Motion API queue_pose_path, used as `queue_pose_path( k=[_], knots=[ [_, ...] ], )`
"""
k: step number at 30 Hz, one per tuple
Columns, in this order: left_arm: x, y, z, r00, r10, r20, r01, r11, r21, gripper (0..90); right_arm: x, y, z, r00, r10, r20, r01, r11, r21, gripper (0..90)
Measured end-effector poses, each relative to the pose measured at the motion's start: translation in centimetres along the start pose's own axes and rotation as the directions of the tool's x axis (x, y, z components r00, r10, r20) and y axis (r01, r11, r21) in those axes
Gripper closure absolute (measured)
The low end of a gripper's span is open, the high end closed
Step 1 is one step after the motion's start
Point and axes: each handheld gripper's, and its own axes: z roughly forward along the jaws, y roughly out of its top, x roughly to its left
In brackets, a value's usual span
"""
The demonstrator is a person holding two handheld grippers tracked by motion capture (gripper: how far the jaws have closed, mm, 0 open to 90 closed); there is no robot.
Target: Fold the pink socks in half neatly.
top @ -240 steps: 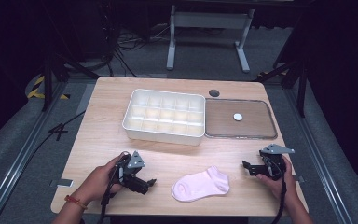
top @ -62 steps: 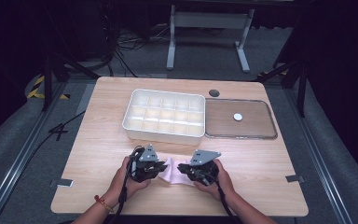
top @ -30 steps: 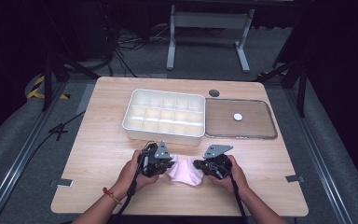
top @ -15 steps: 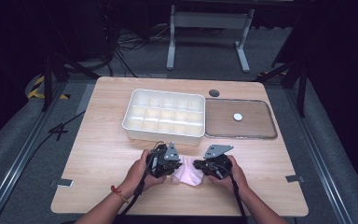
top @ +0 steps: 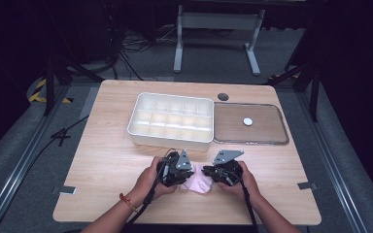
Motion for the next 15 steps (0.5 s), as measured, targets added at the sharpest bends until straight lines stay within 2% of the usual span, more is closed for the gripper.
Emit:
queue_pose_path(
  k=[1,8,15],
  knots=[
    [0.0,0.1,0.0,1.0,0.008,0.003,-0.008,1.0,0.002,78.0,-0.1,0.0,-0.2,1.0,0.0,0.0,0.0,1.0,0.002,83.8],
    [-0.1,0.5,0.1,0.9998,-0.005,0.02,0.006,0.9996,-0.026,75.8,-0.2,-0.2,-0.2,1.0,0.008,0.0,-0.008,1.0,0.012,84.2],
    [0.4,0.3,-1.5,0.9982,-0.049,0.034,0.053,0.9929,-0.106,74.0,-0.2,-0.3,-0.2,1.0,0.005,0.0,-0.005,1.0,0.013,84.0]
  ],
)
